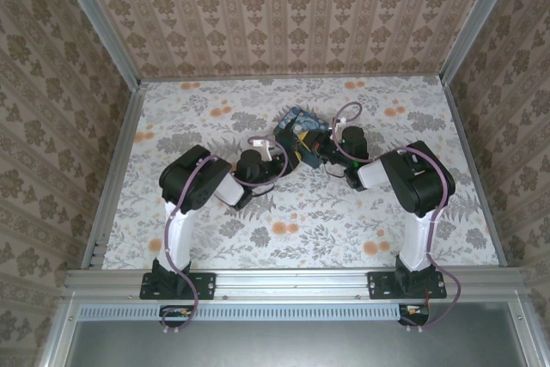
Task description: Unlock a padlock with a key
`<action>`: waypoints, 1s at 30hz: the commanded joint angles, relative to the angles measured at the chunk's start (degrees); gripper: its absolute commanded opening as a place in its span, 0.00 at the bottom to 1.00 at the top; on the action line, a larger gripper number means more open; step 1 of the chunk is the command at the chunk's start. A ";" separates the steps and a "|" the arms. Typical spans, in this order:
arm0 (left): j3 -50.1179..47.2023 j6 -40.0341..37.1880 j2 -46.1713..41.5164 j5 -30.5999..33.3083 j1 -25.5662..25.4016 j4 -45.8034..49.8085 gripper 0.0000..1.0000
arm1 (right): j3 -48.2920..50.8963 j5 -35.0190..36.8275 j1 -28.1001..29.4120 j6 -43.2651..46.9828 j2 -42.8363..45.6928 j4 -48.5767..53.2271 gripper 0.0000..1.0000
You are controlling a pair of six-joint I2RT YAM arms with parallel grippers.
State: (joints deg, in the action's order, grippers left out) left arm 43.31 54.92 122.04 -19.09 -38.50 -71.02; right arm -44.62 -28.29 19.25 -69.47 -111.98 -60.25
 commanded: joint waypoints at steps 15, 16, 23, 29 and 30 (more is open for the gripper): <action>2.99 -8.25 -2.35 3.86 -0.19 17.30 0.30 | 1.67 -0.01 -0.07 -0.59 -2.20 5.06 0.00; 3.21 -8.25 -2.25 3.71 -0.09 17.24 0.27 | 1.64 -0.01 0.00 -0.63 -2.19 5.05 0.00; 4.15 -7.63 -1.65 2.62 -0.08 16.76 0.17 | 1.39 -0.47 -0.04 -0.73 -0.49 5.36 0.00; 3.89 -4.98 -1.72 1.71 0.39 15.19 0.07 | 1.02 -1.21 -0.30 0.40 5.19 7.96 0.00; 3.79 -4.50 -1.88 1.53 0.45 15.16 0.05 | 1.18 -1.24 -0.33 0.71 6.23 8.29 0.00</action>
State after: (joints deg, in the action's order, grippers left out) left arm 46.61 48.47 119.13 -17.41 -38.59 -57.54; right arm -44.38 -28.36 19.09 -69.76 -109.51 -56.03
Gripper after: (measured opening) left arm 0.106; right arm 0.067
